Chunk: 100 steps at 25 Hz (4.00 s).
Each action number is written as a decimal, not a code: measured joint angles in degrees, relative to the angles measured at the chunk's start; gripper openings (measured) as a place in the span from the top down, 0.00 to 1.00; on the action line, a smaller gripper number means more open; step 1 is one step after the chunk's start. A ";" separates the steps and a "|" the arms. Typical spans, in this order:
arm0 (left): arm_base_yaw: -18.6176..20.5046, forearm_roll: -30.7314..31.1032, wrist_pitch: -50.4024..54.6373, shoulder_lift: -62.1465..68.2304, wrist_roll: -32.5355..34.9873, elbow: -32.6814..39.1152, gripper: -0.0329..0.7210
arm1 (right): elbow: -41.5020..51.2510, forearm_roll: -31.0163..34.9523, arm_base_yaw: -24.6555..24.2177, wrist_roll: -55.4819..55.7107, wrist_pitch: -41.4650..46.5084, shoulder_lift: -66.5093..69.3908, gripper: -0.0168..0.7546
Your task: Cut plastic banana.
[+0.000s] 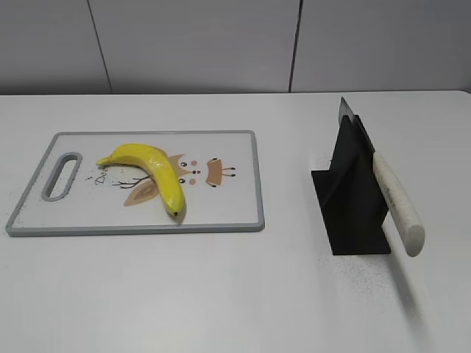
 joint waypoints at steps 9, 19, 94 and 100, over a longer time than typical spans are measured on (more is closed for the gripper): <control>0.00 0.00 0.00 0.00 0.00 0.00 0.19 | -10.12 2.30 1.13 2.53 -0.02 15.82 0.23; 0.00 0.00 0.00 0.00 0.00 0.00 0.19 | -10.39 4.56 2.22 5.61 0.01 29.81 0.34; 0.00 0.00 0.00 0.00 0.00 0.00 0.19 | -24.52 -9.30 7.35 13.40 0.58 31.67 0.77; 0.00 -0.44 -0.12 1.49 4.36 -1.02 0.19 | -28.85 -8.42 7.35 -4.76 0.87 32.06 0.77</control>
